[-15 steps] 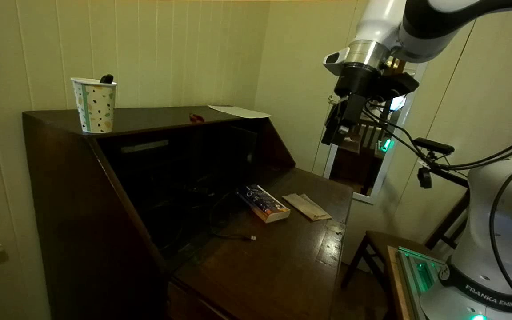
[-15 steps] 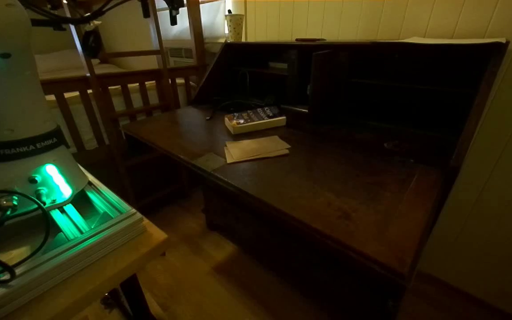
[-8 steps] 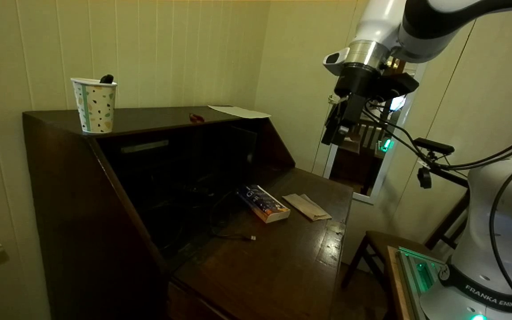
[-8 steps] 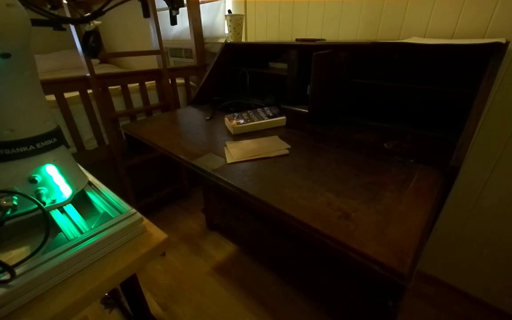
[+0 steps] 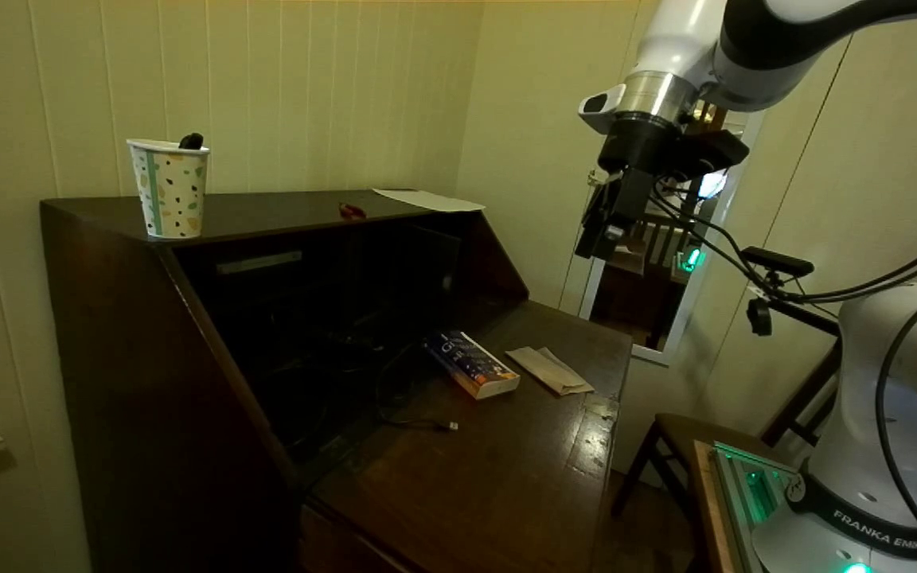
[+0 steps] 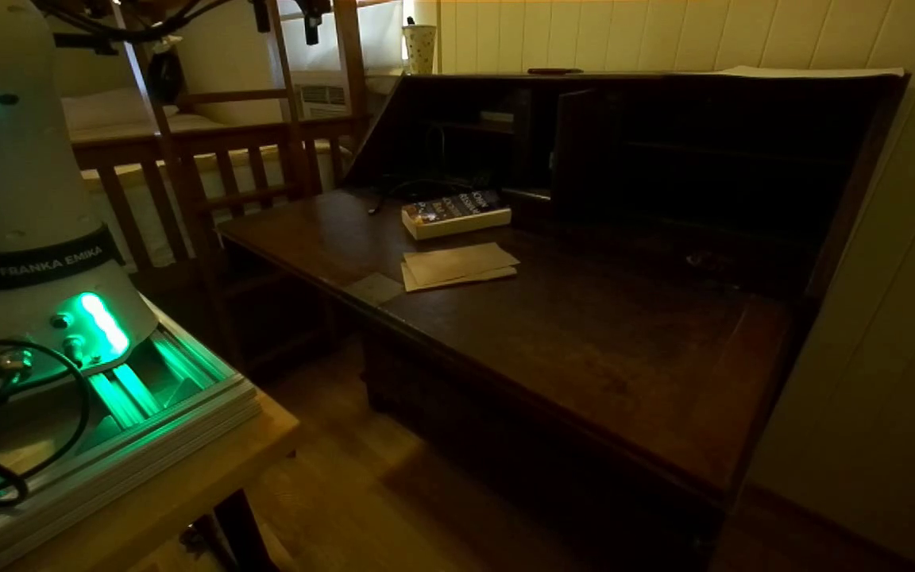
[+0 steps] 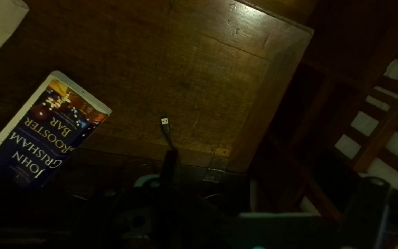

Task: Put the black remote control on top of the cabinet then place the pliers on the top shelf of the cabinet.

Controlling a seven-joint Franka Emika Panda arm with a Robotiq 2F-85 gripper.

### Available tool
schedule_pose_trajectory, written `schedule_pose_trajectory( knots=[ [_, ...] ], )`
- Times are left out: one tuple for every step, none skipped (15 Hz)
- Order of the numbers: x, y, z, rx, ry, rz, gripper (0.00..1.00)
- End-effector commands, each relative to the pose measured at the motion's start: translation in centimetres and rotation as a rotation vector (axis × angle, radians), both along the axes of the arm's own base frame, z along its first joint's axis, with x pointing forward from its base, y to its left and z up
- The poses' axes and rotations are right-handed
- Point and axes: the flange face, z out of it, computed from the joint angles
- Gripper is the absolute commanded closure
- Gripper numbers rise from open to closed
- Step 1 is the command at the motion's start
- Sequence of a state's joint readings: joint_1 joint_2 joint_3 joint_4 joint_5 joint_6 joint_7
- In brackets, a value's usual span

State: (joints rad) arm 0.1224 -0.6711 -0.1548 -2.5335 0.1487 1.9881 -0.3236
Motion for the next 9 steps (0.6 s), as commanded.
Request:
schedule_pose_trajectory(
  knots=[
    [1.0, -1.4, 0.9, -0.076, 0.010, 0.080, 0.00],
    [1.1, -2.3, 1.4, -0.110, 0.026, 0.127, 0.00],
    [1.4, -3.0, 1.9, -0.147, 0.038, 0.171, 0.00],
    [1.8, -3.9, 2.6, -0.190, 0.054, 0.202, 0.00],
    [2.3, -4.7, 3.3, -0.228, 0.065, 0.232, 0.00],
    [2.7, -5.8, 4.0, -0.258, 0.064, 0.248, 0.00],
    [3.3, -6.8, 4.7, -0.282, 0.054, 0.257, 0.00],
    [3.8, -7.8, 5.4, -0.290, 0.031, 0.254, 0.00],
    [4.5, -8.4, 6.0, -0.236, 0.003, 0.246, 0.00]
  ],
)
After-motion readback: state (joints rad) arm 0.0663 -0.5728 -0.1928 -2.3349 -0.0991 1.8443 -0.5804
